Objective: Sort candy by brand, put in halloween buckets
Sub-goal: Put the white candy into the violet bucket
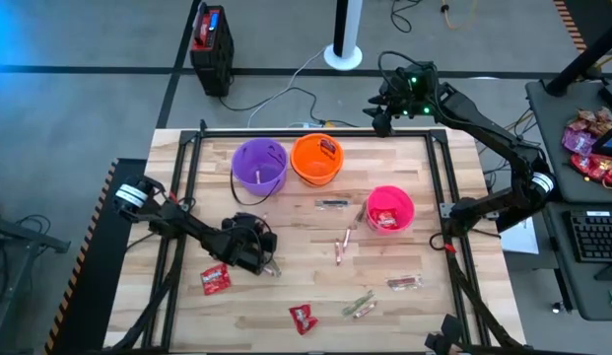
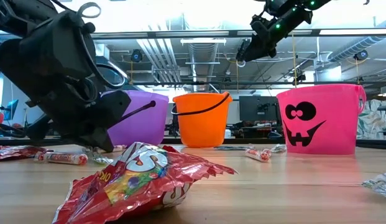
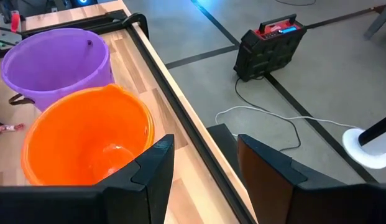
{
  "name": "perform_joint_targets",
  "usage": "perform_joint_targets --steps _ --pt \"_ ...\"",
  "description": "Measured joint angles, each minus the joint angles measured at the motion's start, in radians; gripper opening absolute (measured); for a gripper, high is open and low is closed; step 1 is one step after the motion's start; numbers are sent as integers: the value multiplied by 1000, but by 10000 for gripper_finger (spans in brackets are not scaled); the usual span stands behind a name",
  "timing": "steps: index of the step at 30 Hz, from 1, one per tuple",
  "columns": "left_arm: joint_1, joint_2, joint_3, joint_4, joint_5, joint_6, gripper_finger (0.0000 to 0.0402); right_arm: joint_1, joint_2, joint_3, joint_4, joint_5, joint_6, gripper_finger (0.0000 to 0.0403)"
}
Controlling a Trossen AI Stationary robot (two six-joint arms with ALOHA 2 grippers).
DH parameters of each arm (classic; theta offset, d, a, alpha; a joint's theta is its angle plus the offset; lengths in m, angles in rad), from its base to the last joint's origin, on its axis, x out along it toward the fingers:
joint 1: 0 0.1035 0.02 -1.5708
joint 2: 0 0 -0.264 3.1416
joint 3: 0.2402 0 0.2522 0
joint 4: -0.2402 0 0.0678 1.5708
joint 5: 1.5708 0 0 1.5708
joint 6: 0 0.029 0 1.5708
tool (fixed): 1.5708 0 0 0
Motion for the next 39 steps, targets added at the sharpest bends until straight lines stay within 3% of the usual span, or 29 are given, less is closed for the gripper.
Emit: perform_joint_targets --steps 5,16,21,23,27,34,36,39 --pt "-9 -104 46 -61 23 96 21 0 0 0 -4 0 5 169" --pt "-14 -413 204 -249 -74 284 21 0 0 0 2 0 3 169" --pt "93 -553 343 -503 -74 371 21 0 0 0 12 0 23 169" --pt "187 -588 370 -561 -54 499 21 0 0 0 11 0 36 169" --pt "454 -639 318 -494 159 836 21 0 0 9 -10 -13 127 168" --pt "891 -725 132 -58 665 1297 21 43 0 91 -167 -56 202 165" --pt "986 -732 103 -33 797 1374 21 72 0 117 -222 -70 230 161" --pt "1081 -723 88 -82 902 1478 21 125 0 151 -316 -68 276 154"
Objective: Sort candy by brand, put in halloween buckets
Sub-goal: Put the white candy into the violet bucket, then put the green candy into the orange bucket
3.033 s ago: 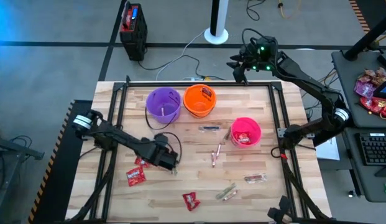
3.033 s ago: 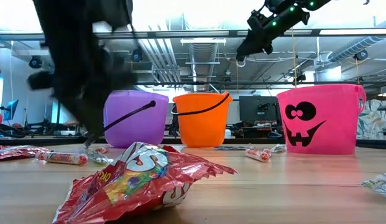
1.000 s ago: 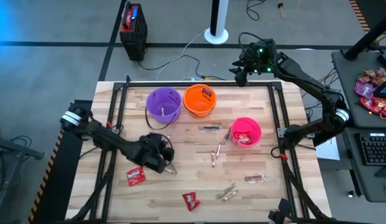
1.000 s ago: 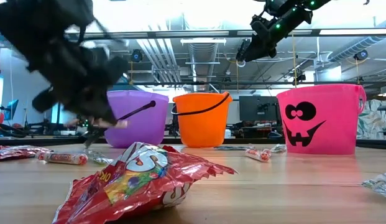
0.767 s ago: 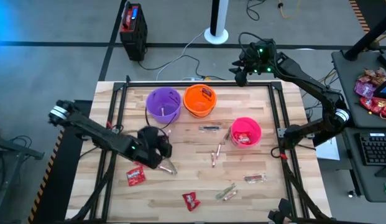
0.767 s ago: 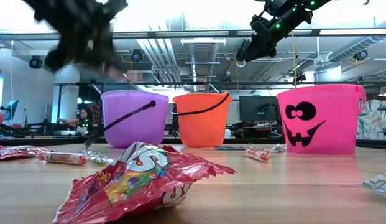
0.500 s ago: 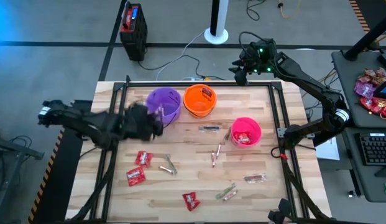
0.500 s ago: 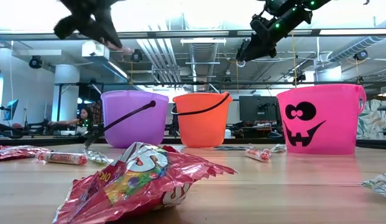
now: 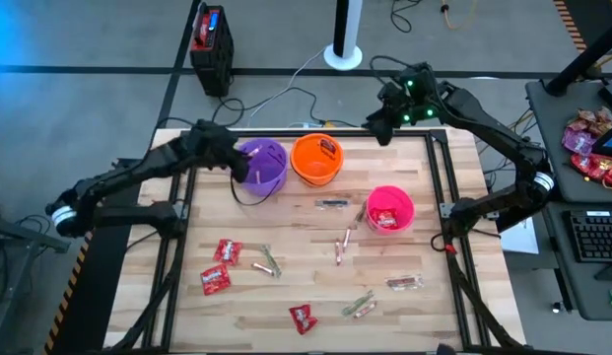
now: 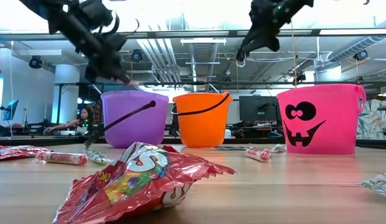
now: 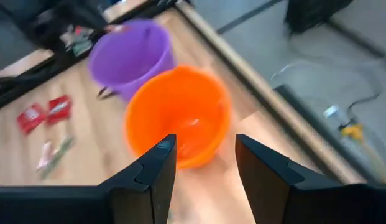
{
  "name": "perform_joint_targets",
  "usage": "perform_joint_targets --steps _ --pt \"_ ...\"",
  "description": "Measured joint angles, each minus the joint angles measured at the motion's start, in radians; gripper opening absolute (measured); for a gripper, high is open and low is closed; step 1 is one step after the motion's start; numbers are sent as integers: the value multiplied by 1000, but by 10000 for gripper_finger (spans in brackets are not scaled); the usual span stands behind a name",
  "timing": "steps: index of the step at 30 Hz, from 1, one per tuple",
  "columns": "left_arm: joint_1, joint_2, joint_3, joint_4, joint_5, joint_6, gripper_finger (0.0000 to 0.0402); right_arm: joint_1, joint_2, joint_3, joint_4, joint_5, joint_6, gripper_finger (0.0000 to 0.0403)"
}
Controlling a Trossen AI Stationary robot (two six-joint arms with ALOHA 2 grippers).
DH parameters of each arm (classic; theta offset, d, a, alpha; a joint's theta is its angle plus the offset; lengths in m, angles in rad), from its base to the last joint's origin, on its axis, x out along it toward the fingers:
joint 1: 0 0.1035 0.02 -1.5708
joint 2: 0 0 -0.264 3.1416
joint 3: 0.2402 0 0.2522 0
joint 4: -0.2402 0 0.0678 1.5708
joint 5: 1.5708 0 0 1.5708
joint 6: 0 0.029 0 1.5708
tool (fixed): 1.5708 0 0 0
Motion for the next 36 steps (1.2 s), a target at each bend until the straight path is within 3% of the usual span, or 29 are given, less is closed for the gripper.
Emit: perform_joint_targets --steps 5,11,16,18,21,24,29,36 --pt "47 38 4 -31 38 168 39 66 0 17 -46 47 126 140" --pt "46 72 2 -46 39 209 89 106 10 17 -47 149 177 132" --pt "46 66 17 -85 44 257 122 106 21 16 -47 174 176 134" --pt "45 58 54 -138 94 276 129 106 27 16 -48 175 165 134" --pt "16 44 154 -253 273 288 132 106 35 16 -48 173 121 135" --pt "-81 41 256 -380 353 279 126 106 41 16 -53 173 54 138" --pt "-337 41 321 -437 323 253 119 106 43 16 -88 157 -35 144" --pt "-698 126 309 -410 37 99 119 106 34 16 -63 136 -136 148"
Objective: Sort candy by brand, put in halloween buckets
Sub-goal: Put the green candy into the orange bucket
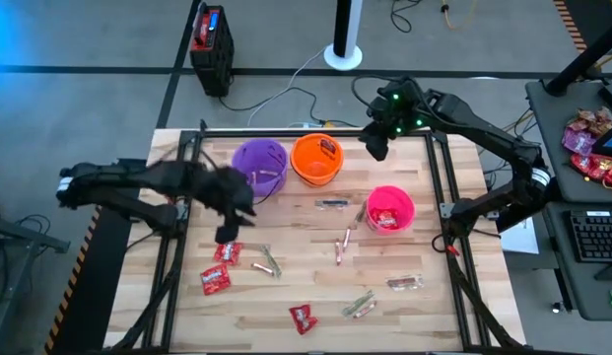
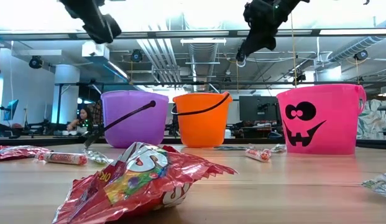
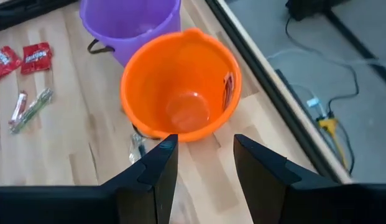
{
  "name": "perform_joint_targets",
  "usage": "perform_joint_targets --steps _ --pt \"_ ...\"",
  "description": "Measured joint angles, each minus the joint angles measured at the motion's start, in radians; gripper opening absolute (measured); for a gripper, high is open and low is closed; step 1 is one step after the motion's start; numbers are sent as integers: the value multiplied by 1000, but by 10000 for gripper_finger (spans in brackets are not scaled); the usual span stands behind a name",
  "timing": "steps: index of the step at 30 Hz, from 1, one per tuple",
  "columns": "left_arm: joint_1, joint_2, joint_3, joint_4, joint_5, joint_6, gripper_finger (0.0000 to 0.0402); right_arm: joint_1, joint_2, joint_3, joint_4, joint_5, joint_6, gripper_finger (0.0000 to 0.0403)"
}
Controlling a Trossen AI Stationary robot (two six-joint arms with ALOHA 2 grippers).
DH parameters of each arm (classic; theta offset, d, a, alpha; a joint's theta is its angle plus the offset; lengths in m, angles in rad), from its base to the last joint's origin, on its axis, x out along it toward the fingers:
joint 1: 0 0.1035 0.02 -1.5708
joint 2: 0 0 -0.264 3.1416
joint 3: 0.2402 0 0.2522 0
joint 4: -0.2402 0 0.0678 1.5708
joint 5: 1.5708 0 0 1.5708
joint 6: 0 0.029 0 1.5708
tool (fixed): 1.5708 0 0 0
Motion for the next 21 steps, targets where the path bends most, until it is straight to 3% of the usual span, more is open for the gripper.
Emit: perform_joint_targets --steps 7,14,21 --pt "-125 191 -41 103 -73 27 119 0 -19 0 32 0 -14 146" --pt "-128 363 -104 236 -11 145 119 0 -67 0 16 0 -22 161" --pt "-132 456 -148 299 34 251 119 0 -129 0 16 4 12 172"
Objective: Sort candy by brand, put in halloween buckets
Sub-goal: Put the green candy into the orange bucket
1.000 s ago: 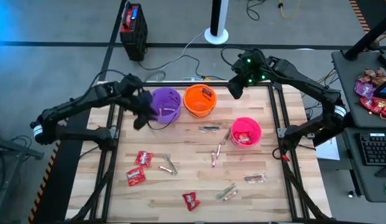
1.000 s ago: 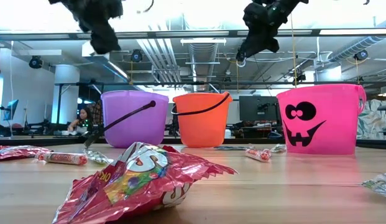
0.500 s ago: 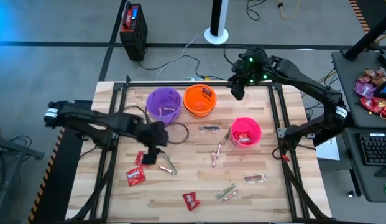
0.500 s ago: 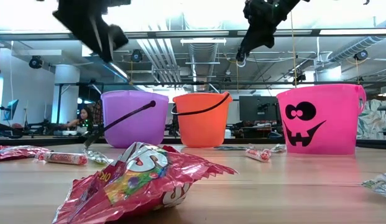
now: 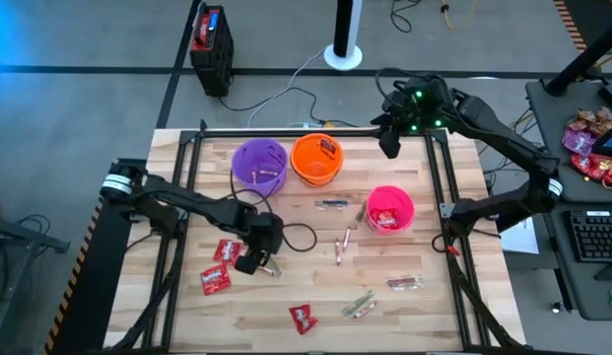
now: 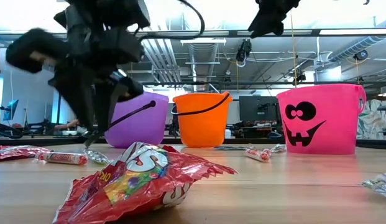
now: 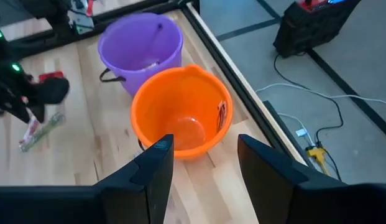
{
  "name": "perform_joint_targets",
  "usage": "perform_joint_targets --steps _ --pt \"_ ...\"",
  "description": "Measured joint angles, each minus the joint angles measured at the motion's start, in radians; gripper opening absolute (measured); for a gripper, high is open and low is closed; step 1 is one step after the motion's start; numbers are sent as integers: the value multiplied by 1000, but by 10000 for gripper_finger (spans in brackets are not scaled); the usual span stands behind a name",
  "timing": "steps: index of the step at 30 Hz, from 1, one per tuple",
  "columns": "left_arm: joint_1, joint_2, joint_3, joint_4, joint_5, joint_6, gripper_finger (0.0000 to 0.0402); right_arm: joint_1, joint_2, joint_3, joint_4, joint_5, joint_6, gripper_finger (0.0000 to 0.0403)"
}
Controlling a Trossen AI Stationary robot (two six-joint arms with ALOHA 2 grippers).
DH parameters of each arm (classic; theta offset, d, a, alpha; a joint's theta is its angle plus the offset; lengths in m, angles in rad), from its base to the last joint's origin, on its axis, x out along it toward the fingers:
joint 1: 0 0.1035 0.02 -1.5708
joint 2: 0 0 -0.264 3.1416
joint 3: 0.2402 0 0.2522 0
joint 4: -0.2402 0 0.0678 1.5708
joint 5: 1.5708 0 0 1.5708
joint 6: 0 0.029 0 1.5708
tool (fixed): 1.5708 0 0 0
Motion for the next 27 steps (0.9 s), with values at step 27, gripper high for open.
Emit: perform_joint_targets --steps 27 --pt "1 106 35 21 -9 -25 3 0 -42 0 -1 9 28 173"
